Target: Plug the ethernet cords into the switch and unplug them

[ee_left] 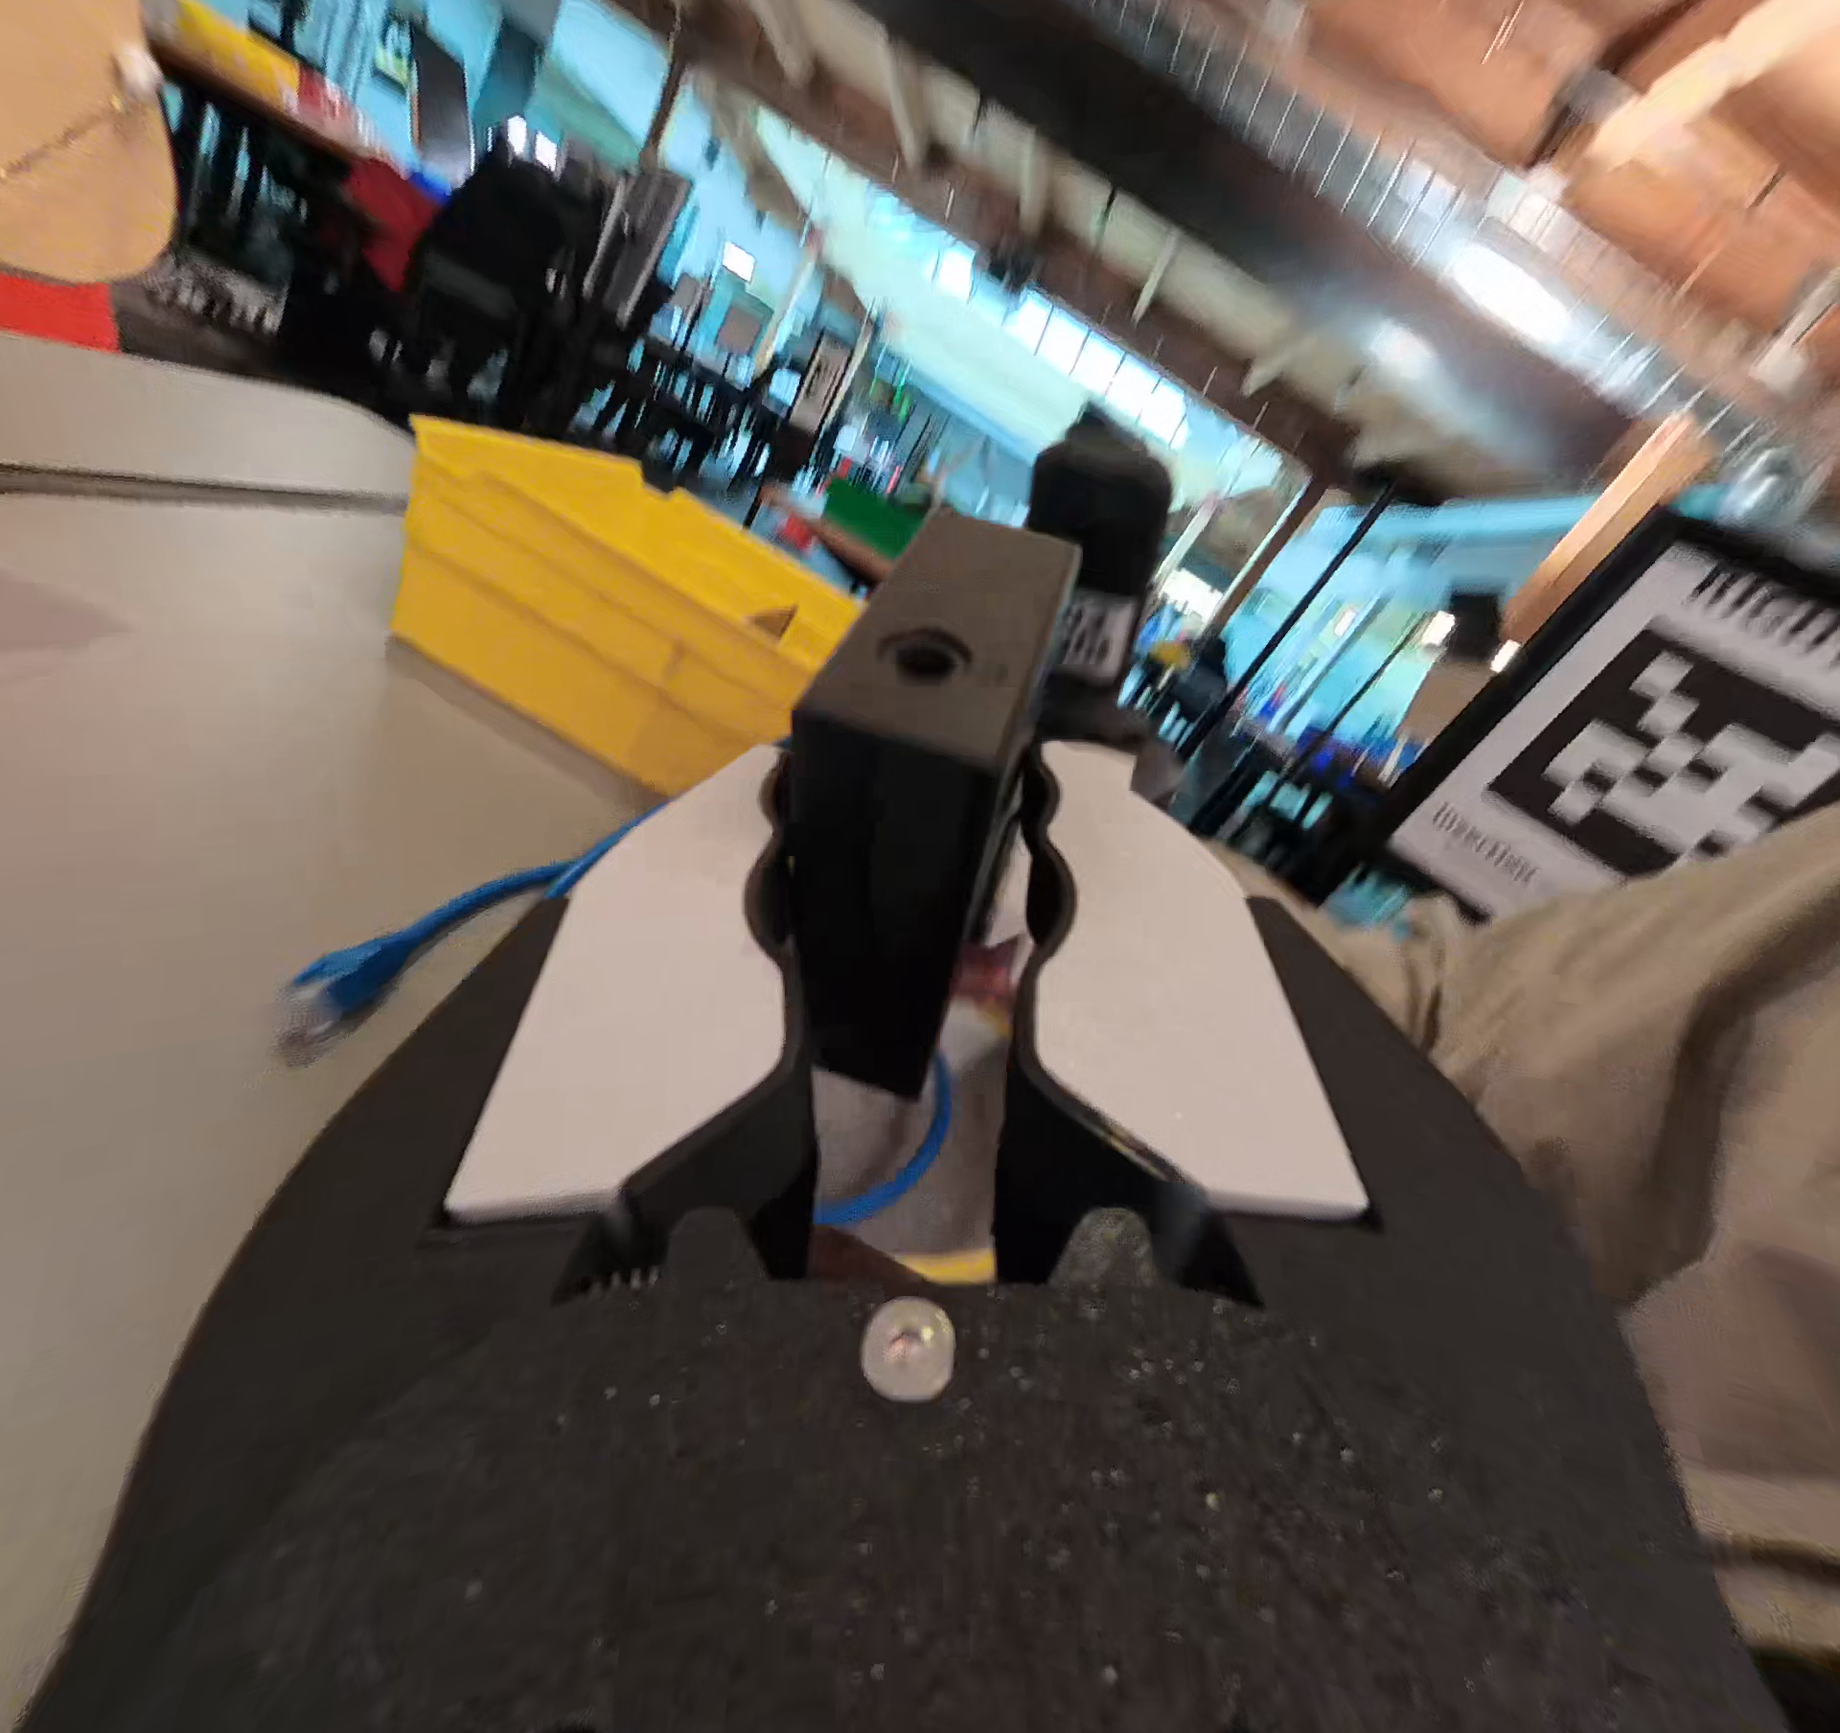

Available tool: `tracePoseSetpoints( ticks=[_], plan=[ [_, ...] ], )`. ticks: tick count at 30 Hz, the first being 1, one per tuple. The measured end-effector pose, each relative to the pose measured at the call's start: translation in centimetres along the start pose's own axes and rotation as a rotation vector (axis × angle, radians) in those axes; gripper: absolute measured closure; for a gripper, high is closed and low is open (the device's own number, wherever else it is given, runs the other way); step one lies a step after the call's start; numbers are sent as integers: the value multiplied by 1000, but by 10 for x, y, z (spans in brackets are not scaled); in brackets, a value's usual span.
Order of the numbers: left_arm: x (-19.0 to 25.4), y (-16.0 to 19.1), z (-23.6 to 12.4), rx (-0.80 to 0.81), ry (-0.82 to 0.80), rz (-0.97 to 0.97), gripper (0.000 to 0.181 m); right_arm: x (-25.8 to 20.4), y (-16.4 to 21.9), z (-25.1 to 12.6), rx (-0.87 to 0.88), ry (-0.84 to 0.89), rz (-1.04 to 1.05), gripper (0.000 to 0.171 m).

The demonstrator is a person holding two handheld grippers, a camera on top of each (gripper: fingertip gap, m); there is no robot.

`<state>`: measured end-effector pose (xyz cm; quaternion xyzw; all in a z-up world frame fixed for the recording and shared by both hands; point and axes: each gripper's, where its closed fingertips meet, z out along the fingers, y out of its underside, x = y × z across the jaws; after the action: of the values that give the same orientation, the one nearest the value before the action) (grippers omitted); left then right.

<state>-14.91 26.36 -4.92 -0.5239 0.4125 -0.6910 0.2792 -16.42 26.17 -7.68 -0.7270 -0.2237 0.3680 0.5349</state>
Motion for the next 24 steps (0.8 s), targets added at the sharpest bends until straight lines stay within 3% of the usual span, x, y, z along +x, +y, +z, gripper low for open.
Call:
tracePoseSetpoints(
  ticks=[2,3,8,13,16,18,22,24],
  plan=[
    [1,7,-10,-146,-83,119,135,-2,7,-7,-148,32,-111,159],
    [2,12,-16,-234,-118,194,132,-4,9,-10,-212,40,-160,167],
    [1,38,-39,-656,-257,655,130,-18,17,-19,-538,40,-414,155],
    [7,65,-38,-796,-265,698,150,-28,23,-13,-718,41,-565,143],
    [9,64,-37,-668,-261,636,152,-31,12,-9,-616,61,-619,142],
    [17,62,-33,-538,-209,447,152,-34,-1,-10,-506,71,-589,139],
    [40,52,-26,-182,-12,-64,153,-46,-9,-28,-410,8,-282,122],
    [37,46,-28,-92,-15,-115,153,-60,-11,-33,-367,-91,-127,116]
  ],
)
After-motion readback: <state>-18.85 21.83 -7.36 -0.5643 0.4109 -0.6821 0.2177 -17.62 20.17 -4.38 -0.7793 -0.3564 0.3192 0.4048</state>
